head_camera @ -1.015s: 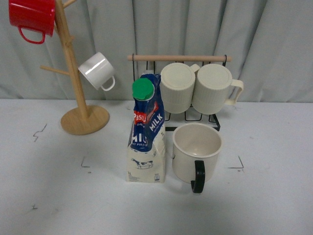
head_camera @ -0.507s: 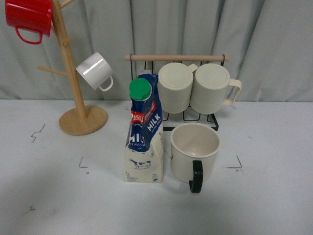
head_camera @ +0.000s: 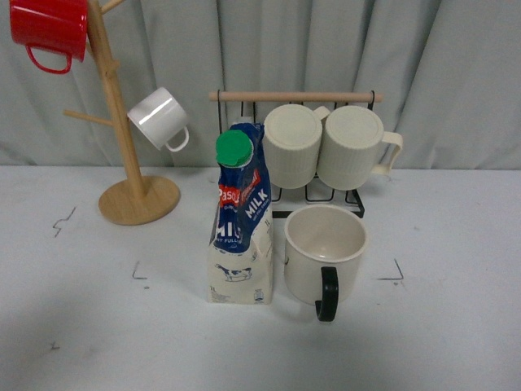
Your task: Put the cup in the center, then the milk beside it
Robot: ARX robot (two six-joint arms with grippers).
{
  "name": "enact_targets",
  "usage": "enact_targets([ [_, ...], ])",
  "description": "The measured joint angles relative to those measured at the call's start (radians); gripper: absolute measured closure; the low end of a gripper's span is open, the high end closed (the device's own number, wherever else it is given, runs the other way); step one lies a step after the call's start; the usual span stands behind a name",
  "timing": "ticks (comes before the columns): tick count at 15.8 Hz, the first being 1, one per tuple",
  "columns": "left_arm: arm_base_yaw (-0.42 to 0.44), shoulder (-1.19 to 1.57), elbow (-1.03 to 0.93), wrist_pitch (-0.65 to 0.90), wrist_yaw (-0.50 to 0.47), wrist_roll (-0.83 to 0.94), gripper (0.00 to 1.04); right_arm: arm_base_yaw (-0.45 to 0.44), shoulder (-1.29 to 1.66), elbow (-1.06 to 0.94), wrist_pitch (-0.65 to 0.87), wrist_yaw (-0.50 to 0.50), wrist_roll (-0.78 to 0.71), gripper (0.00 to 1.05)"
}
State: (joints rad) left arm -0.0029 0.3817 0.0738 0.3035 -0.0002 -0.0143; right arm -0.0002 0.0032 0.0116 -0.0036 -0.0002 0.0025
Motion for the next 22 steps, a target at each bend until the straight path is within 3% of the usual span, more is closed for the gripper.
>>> enact_targets([
  [11, 0.0, -0.209, -0.063, -0.129, 0.0, 0.0, 1.03, 0.0, 0.0, 0.0, 0.0, 0.0, 0.0, 0.06],
  [12, 0.0, -0.295, -0.062, -0.271, 0.0, 0.0, 1.03, 0.0, 0.0, 0.0, 0.0, 0.0, 0.0, 0.06],
  [17, 0.0, -0.378, -0.063, -0.308, 0.0, 0.0, 1.02, 0.0, 0.0, 0.0, 0.001, 0.0, 0.0, 0.06],
  [22, 0.0, -0.378, -0.063, -0.307, 0.0, 0.0, 0.4, 0.0, 0.0, 0.0, 0.0, 0.0, 0.0, 0.06],
])
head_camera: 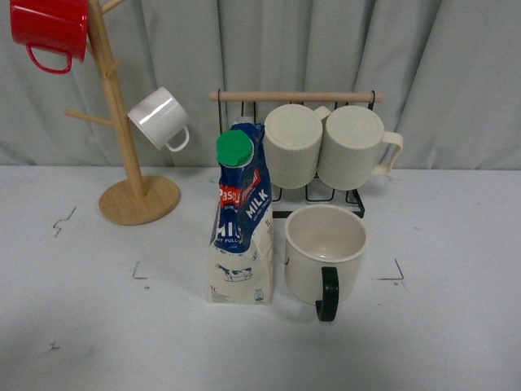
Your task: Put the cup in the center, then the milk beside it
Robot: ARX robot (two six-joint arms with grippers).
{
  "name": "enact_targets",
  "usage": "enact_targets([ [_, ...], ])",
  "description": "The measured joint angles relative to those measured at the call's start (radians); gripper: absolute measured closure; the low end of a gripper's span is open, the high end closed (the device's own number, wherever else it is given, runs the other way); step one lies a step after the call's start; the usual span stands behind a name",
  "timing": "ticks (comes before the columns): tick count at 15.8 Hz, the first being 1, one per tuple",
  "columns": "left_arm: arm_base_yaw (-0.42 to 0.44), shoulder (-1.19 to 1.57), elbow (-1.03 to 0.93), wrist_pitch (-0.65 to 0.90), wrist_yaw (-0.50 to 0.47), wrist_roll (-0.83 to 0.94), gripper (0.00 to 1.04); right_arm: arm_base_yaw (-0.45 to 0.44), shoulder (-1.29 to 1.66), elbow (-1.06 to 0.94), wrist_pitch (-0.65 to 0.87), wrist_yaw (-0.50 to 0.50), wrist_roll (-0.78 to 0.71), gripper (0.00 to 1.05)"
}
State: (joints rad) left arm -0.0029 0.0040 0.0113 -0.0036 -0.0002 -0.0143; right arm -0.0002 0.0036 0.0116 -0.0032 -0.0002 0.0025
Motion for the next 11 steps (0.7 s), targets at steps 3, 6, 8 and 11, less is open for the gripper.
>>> enact_targets([
  [3, 0.0, 0.0, 0.0, 0.0, 0.0, 0.001, 0.05, 0.0, 0.0, 0.0, 0.0, 0.0, 0.0, 0.06],
  [6, 0.0, 0.0, 0.0, 0.0, 0.0, 0.0, 0.07, 0.0, 0.0, 0.0, 0.0, 0.0, 0.0, 0.06],
  [8, 0.0, 0.0, 0.0, 0.0, 0.0, 0.001, 0.07, 0.0, 0.0, 0.0, 0.0, 0.0, 0.0, 0.06],
  [11, 0.0, 0.0, 0.0, 0.0, 0.0, 0.001, 0.07, 0.0, 0.0, 0.0, 0.0, 0.0, 0.0, 0.06],
])
